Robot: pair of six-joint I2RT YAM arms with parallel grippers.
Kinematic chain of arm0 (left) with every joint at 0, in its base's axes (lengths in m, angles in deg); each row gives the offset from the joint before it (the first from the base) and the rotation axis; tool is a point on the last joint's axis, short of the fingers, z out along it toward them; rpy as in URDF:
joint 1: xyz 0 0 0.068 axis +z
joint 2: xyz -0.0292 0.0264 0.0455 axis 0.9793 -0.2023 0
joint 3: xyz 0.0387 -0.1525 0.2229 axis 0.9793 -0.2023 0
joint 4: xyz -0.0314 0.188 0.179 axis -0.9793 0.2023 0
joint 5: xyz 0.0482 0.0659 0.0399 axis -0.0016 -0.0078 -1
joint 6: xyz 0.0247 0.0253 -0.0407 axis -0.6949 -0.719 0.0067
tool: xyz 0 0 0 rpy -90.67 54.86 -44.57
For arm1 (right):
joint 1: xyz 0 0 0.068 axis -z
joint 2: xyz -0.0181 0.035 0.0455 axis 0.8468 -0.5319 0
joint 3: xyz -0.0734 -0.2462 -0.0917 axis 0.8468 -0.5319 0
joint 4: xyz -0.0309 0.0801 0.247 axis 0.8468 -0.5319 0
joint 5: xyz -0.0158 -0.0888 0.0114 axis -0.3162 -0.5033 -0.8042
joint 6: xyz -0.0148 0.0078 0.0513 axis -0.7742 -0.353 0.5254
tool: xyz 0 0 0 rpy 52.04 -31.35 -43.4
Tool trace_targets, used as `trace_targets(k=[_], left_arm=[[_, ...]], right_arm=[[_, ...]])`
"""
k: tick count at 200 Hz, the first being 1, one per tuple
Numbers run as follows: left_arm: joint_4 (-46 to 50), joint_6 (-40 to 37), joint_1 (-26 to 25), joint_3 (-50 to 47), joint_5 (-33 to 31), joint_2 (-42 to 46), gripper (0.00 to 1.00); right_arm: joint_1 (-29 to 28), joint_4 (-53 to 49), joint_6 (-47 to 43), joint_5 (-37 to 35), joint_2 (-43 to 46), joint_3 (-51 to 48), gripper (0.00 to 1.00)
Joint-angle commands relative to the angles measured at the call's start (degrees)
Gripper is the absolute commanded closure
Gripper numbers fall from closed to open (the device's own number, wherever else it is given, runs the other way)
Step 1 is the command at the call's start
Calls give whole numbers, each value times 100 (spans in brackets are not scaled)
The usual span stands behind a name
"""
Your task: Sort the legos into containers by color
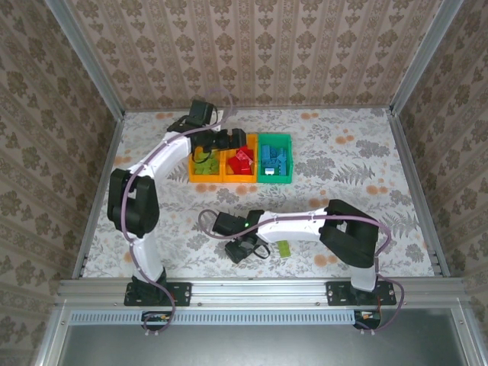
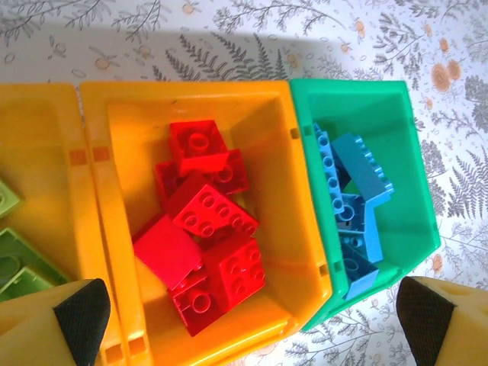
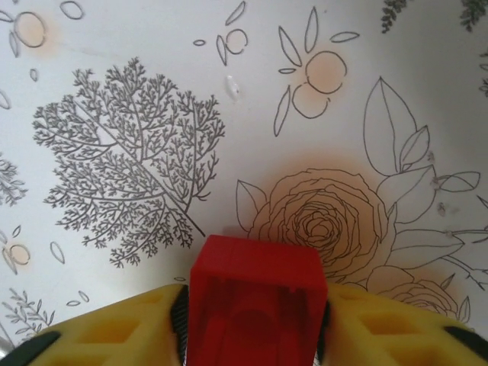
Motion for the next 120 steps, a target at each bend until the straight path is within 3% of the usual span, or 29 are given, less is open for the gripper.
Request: trace_targets(k=[1,41,78,120], left_arm=[[-87,66,116,-263,-84,412,0],[-88,35,238,-781,-257,839,0],[-130,73,357,-1255,-425,1243,0],[-211,73,376,-1828,-577,1644,0]], right_arm=[[-5,-374,29,-364,-105,242,60],[339,93,42,-557,393,322,65],[1435,982,98,-7,829,372,65],[2512,852,502,678,110,1584,66]])
